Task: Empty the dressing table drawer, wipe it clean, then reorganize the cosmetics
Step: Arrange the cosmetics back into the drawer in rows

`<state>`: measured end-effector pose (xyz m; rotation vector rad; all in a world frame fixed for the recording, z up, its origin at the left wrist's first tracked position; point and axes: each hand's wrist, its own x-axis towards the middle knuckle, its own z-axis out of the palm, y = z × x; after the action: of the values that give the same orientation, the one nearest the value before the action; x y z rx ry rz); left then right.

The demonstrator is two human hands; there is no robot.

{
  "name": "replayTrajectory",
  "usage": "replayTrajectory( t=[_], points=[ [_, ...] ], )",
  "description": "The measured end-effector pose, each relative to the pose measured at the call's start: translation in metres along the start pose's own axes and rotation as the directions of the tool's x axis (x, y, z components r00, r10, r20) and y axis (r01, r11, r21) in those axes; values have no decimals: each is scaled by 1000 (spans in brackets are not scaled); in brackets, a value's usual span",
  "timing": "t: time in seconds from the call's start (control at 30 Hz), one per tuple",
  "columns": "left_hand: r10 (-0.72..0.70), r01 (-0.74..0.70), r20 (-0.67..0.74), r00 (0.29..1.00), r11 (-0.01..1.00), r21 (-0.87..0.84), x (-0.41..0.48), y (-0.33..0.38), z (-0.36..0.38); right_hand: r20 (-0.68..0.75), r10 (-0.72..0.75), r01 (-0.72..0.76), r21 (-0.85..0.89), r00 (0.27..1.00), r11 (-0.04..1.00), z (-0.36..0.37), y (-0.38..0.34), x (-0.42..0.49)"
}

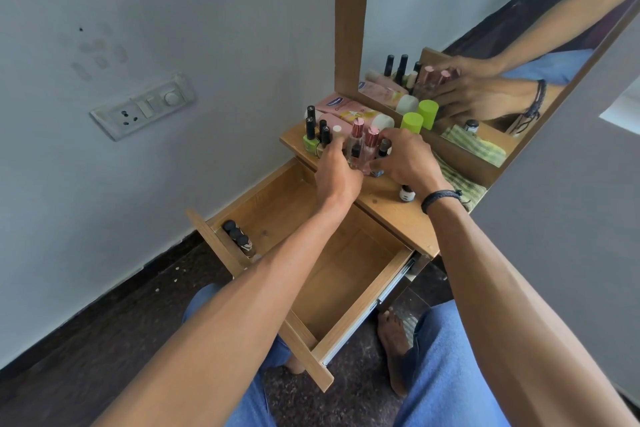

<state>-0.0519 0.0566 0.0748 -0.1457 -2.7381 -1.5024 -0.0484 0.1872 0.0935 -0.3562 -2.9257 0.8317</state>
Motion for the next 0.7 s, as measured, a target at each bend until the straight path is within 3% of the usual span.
replayTrajectory(
  t=[0.4, 0.7],
  points=[
    [-14, 14, 11, 1000, 1000, 14, 5, 2, 1, -10, -11, 11, -51, 1000, 999, -9, 0, -1],
    [-6, 8, -58, 998, 999, 44, 15, -4, 13, -44, -30, 28, -48, 999, 998, -22, -1, -3]
  ],
)
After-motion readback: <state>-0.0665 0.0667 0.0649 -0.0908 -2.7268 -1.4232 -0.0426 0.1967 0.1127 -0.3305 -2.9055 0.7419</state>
